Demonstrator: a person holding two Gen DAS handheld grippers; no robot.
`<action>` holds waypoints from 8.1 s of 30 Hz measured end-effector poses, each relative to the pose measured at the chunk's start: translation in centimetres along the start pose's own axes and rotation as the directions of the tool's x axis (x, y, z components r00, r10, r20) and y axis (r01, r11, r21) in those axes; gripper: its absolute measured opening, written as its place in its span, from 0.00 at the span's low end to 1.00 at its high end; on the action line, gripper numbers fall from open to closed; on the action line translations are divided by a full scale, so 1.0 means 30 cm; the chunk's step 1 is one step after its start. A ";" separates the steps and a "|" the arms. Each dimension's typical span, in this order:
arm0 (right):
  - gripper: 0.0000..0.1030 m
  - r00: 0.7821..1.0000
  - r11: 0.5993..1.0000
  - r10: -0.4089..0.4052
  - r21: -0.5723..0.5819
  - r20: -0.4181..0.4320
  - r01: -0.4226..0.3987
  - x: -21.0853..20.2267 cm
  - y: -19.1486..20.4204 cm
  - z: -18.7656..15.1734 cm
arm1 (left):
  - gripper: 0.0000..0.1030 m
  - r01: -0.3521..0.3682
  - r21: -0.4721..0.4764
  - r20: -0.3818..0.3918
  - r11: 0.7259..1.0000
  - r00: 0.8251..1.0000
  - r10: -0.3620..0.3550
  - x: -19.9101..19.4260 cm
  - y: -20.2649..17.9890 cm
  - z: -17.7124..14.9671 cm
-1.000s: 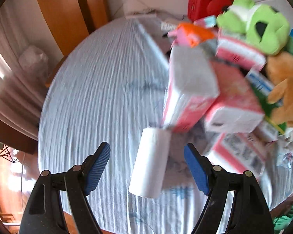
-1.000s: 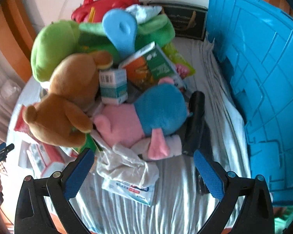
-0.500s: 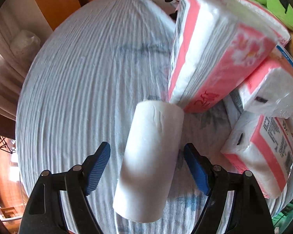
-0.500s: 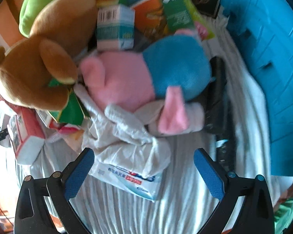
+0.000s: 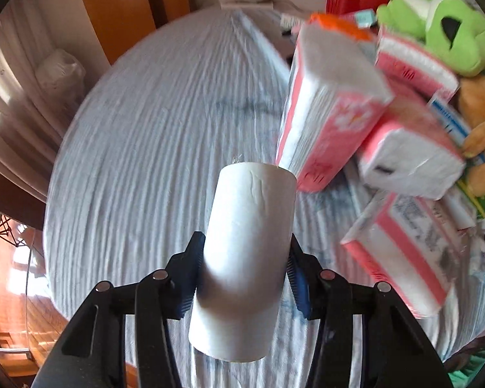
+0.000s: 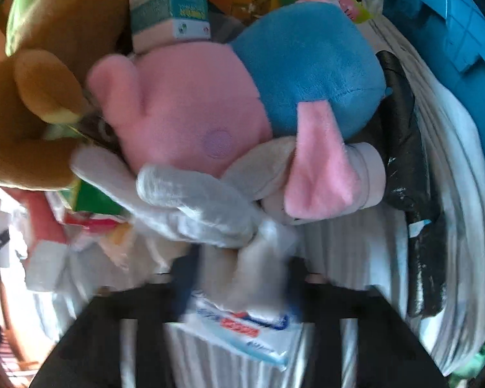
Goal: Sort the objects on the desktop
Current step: 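Grasp another white paper roll with the left tool while the right tool grasps the white towel, then carry the paper roll and white towel over the blue crate with both tools, then open both tools to drop the roll and towel into the crate, then move both open tools back over the pile toward the pink tissue packs, then grasp the pink tissue pack with the left tool while the right tool grasps the wipes packet, then carry the tissue pack and wipes packet over the blue crate with both tools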
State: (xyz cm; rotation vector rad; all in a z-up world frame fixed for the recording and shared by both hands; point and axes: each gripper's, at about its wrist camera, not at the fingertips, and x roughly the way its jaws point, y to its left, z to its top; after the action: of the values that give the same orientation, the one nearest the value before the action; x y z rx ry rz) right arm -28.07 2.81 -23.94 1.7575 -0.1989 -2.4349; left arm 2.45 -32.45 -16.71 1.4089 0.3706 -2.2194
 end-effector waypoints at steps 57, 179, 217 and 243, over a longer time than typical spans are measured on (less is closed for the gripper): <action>0.15 0.900 0.945 -0.322 0.043 0.293 0.324 -1.155 -1.368 0.240 | 0.47 0.392 0.681 -0.080 0.619 0.879 -0.470 -0.869 -2.432 0.184; 0.51 0.995 0.721 0.008 -0.688 -0.103 -0.077 -0.027 0.057 -0.109 | 0.91 -0.140 -0.307 -0.074 0.941 0.990 0.123 -0.161 -0.646 -0.434; 0.48 0.988 0.785 0.142 -0.615 0.062 -0.074 -0.438 0.066 -0.191 | 0.91 -0.129 -0.113 0.141 0.985 0.979 0.145 -0.419 -0.849 -0.291; 0.48 0.644 0.944 -0.291 0.103 0.707 0.313 -1.441 -0.736 -0.110 | 0.56 0.156 0.359 0.534 0.920 0.775 -0.339 -0.929 -1.771 0.340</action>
State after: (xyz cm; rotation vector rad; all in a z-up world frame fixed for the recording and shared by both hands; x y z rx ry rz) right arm -12.09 32.35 11.28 0.7538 0.0775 -3.2383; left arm -23.77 14.78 11.31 0.7380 -0.0016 -2.8863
